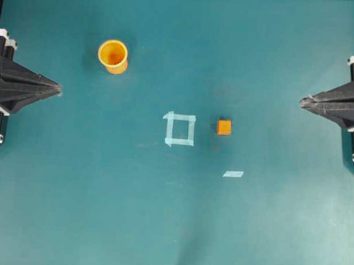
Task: Lift the orange cup with left arm.
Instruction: 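Move the left gripper toward the orange cup at the table's far left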
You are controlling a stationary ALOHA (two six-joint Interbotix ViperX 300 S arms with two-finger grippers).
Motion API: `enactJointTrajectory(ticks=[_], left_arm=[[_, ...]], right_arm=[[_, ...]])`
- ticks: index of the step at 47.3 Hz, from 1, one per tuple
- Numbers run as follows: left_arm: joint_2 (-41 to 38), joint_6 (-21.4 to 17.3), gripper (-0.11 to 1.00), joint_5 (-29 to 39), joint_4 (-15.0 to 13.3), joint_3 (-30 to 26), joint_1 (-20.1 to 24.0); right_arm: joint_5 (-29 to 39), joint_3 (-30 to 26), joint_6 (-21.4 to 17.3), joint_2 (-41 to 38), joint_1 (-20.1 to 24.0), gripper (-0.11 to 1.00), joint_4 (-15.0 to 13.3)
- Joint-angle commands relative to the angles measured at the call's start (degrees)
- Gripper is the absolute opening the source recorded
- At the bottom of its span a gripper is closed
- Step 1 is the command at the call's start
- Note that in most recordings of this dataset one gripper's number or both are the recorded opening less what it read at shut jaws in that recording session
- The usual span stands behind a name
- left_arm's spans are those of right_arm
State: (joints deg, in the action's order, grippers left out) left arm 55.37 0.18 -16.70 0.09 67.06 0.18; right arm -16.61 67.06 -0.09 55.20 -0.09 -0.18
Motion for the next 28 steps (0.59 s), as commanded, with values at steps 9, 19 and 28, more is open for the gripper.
enactJointTrajectory(ticks=[9,19,28], left_arm=[[0.4,-0.6,0.00,8.9,0.7,-2.2,2.1],[2.0,0.5,0.00,12.9,0.7,-2.6,7.0],[3.2,3.3,0.00,16.6,0.6,-2.8,14.7]], right_arm=[[6.0,-4.0,0.3,-1.3,-0.5,0.00,0.1],[8.5,-5.7,0.2,-2.4,-0.5,0.00,0.0],[8.4,-5.9,0.2,-2.5,-0.5,0.00,0.0]])
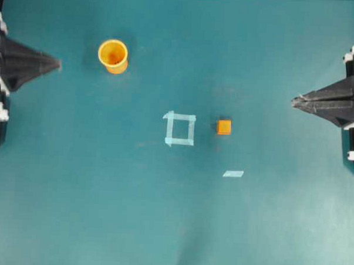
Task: Lift the orange cup with left arm.
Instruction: 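Move the left gripper toward the orange cup at the table's far left, then lower the open left gripper around the orange cup's rim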
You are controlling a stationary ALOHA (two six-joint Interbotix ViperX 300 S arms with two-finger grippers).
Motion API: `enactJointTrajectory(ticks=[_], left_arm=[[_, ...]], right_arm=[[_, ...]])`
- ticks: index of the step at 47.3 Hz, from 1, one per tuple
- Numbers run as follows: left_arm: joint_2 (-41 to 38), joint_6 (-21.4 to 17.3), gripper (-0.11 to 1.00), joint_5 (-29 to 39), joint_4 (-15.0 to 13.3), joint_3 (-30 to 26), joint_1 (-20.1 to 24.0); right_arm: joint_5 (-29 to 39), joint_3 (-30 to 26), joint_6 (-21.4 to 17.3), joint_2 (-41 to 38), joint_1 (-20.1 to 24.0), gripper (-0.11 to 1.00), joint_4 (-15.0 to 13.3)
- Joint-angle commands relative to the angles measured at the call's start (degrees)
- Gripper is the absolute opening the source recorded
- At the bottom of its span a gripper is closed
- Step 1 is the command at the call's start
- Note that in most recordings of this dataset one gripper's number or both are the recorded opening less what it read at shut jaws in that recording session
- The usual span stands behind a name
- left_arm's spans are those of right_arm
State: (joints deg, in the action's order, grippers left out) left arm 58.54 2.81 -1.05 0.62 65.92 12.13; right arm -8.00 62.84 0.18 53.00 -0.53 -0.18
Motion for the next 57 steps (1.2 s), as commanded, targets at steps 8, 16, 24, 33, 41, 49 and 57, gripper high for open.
enactJointTrajectory(ticks=[8,16,24,33,41,49,57], left_arm=[[-0.4,3.3,0.04,5.2,0.1,-1.6,8.1],[-1.1,4.0,0.45,6.3,0.1,-1.5,9.8],[-3.5,4.3,0.76,6.2,0.0,-1.2,10.1],[-10.5,8.6,0.74,6.1,0.0,-1.6,12.5],[-19.2,11.2,0.74,5.0,0.1,-3.3,15.3],[-29.0,11.7,0.74,5.4,0.0,-7.6,15.4],[-39.4,13.6,0.74,7.3,0.0,-15.6,15.2]], right_arm=[[0.1,-1.7,-0.2,-0.4,-0.1,0.00,0.1],[0.3,-1.6,-0.2,-0.4,-0.1,0.00,0.1],[0.3,-1.6,-0.2,-0.7,-0.1,0.00,0.0],[0.2,-1.5,-0.2,-1.3,-0.1,0.00,0.1],[0.0,-1.6,-0.4,-1.8,-0.1,0.00,0.0],[0.0,-1.6,-0.4,-1.8,-0.1,0.00,0.1],[0.3,-1.7,-1.0,-1.8,-0.1,0.00,0.2]])
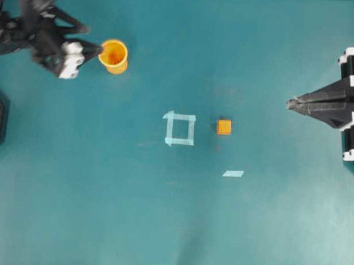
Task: Lift the orange cup with left arm.
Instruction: 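Lower the open left gripper around the orange cup's rim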
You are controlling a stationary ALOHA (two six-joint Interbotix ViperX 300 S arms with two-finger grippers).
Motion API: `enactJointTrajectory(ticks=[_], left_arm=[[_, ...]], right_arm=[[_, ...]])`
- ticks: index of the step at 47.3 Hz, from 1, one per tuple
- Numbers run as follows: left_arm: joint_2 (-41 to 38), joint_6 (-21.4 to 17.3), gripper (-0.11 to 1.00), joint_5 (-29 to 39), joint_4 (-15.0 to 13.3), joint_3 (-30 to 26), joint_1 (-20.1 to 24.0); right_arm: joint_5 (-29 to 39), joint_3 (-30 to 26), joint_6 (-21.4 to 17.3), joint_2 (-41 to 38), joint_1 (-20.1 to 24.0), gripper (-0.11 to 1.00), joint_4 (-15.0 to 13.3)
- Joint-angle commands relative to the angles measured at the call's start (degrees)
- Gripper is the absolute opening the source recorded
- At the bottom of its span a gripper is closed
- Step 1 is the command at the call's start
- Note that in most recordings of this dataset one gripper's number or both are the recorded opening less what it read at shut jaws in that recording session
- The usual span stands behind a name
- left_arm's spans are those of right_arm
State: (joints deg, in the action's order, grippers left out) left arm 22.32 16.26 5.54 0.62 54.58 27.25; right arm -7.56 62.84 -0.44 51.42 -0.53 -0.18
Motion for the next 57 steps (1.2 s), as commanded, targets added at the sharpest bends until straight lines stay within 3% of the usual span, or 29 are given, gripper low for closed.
enactJointTrajectory(ticks=[1,14,34,57], left_arm=[[-4.7,0.3,0.74,1.6,0.0,-5.8,0.1],[-11.5,0.3,0.74,12.8,0.7,-13.2,0.5],[-9.9,0.3,0.74,15.2,0.7,-10.2,4.3],[-9.9,0.5,0.74,15.0,0.7,-6.3,4.5]], right_arm=[[-0.2,-1.7,-0.5,-0.3,-0.1,0.00,0.2],[1.5,-1.7,-2.2,-0.4,-0.1,0.00,0.1],[2.0,-1.7,-2.2,-0.4,-0.1,0.00,0.1],[1.8,-1.5,-2.2,-1.1,-0.1,0.00,0.1]])
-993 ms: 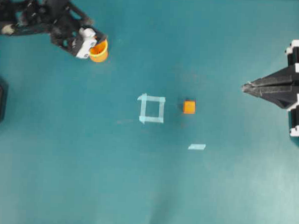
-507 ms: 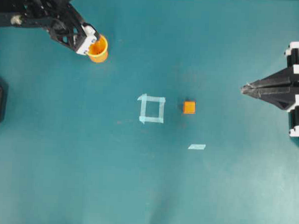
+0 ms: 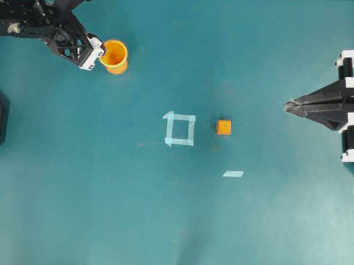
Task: Lift the orange cup with left arm.
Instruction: 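Lower the open left gripper around the orange cup's rim, then close the left gripper fingers on the orange cup's rim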
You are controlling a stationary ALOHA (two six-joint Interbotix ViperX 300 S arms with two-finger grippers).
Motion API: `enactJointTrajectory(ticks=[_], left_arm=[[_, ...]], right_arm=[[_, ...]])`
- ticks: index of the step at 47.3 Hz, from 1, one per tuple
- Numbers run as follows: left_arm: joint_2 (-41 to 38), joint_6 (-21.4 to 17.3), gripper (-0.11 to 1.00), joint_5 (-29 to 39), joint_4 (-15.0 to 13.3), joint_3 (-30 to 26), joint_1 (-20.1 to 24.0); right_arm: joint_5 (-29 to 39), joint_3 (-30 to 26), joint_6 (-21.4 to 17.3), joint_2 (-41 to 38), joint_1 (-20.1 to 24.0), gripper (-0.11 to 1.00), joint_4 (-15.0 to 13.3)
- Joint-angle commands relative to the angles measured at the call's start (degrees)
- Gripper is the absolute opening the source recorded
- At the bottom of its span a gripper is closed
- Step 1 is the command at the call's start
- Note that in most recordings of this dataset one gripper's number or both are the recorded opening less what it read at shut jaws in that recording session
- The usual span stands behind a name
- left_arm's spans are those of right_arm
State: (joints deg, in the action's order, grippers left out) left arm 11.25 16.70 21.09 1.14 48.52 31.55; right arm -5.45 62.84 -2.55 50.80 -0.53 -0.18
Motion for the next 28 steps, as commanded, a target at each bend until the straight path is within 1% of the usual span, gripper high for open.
enactJointTrajectory(ticks=[1,15,28], left_arm=[[1.1,0.1,0.74,-0.6,0.2,-0.2,0.2],[-0.6,0.1,0.74,-4.5,0.2,0.1,0.2],[-3.3,0.2,0.74,-5.9,0.1,-0.2,0.2]], right_arm=[[-0.4,-1.5,-0.1,-0.4,-0.1,0.00,0.1],[-0.4,-1.5,-0.1,-1.1,-0.1,0.00,0.1],[-0.2,-1.5,-0.1,-1.1,-0.1,0.00,0.1]])
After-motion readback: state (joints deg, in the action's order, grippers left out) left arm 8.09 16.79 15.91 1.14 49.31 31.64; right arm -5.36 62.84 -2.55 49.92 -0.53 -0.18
